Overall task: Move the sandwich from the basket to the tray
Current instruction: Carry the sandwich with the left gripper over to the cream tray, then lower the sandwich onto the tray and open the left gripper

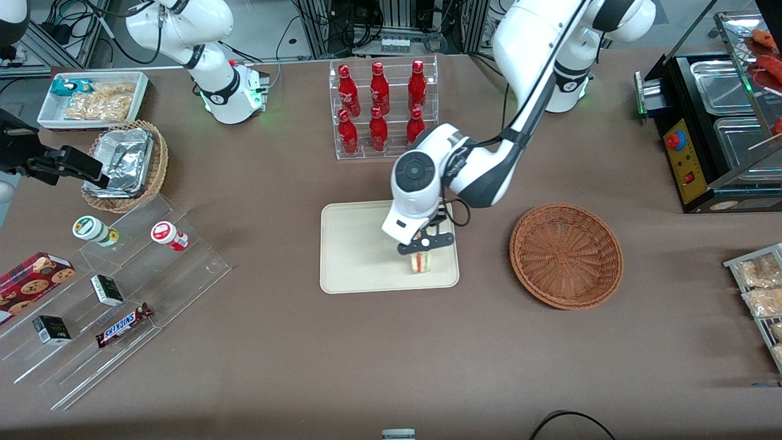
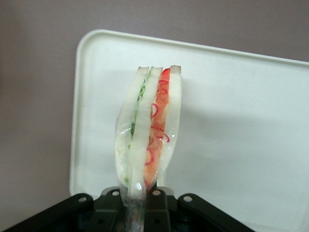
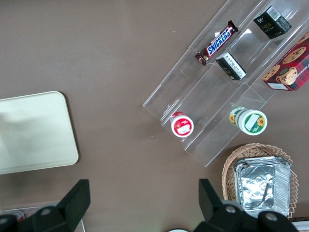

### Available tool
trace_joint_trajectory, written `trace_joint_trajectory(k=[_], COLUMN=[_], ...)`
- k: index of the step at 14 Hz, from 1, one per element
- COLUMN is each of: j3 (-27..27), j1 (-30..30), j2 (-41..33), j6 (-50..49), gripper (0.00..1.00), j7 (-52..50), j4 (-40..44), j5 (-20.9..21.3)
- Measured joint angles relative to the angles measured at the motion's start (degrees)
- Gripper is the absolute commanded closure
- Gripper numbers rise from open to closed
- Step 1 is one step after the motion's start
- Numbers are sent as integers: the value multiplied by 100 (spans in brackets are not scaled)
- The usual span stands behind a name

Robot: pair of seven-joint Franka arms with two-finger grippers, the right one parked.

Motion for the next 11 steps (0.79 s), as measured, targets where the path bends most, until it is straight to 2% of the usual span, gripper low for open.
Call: trace_joint_trajectory(k=[4, 11], j3=[-6, -244], j1=[-208, -267], j2=[385, 628], j6=[127, 749], gripper=[93, 92], j7=[-303, -453], j4=[354, 393], j5=[-1, -35])
